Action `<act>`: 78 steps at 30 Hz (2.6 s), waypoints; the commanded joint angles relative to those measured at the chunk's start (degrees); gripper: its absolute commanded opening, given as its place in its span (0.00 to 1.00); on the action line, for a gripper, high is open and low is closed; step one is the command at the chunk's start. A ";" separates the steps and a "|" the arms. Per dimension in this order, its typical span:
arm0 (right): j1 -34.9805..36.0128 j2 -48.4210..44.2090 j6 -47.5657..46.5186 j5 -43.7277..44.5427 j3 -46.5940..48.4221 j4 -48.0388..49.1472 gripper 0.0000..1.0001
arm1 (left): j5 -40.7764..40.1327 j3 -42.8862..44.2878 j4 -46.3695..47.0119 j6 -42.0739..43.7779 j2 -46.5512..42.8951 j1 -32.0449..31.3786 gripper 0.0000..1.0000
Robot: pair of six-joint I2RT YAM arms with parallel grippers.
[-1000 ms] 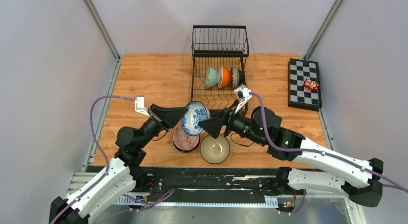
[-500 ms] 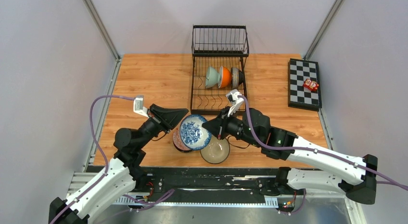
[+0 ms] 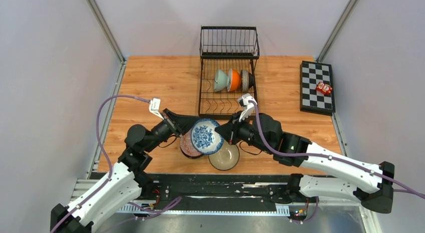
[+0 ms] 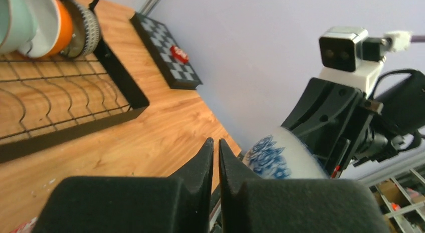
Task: Load the bowls into the dish rack
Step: Place the bowl in the dish rack.
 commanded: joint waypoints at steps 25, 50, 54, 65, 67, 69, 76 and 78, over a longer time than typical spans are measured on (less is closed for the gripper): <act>0.52 10.59 -18.39 23.29 14.14 -21.09 0.03 | -6.60 23.17 -52.84 17.84 6.68 -3.49 0.73; 6.88 21.08 -18.99 31.81 23.37 -23.31 0.03 | -20.03 20.30 -45.28 12.45 13.88 -11.93 0.45; 7.60 21.02 -19.24 32.72 23.46 -22.88 0.03 | -19.23 19.83 -44.44 12.08 14.04 -11.92 0.22; 7.90 18.42 -18.14 28.87 21.95 -21.14 0.03 | -19.50 19.02 -42.24 11.75 11.77 -11.92 0.00; 7.89 16.95 -17.53 27.59 21.26 -20.74 0.07 | -19.68 18.67 -41.52 11.78 10.91 -11.92 0.00; 7.83 14.72 -17.12 25.82 19.87 -19.41 0.16 | -19.77 18.27 -40.63 11.82 9.93 -11.97 0.00; 7.80 5.15 -15.40 19.86 14.38 -15.04 0.56 | -17.40 17.23 -37.04 12.66 7.75 -11.47 0.00; 7.81 2.53 -15.37 18.37 11.95 -12.87 0.72 | -15.65 16.11 -34.64 12.42 6.89 -10.73 0.00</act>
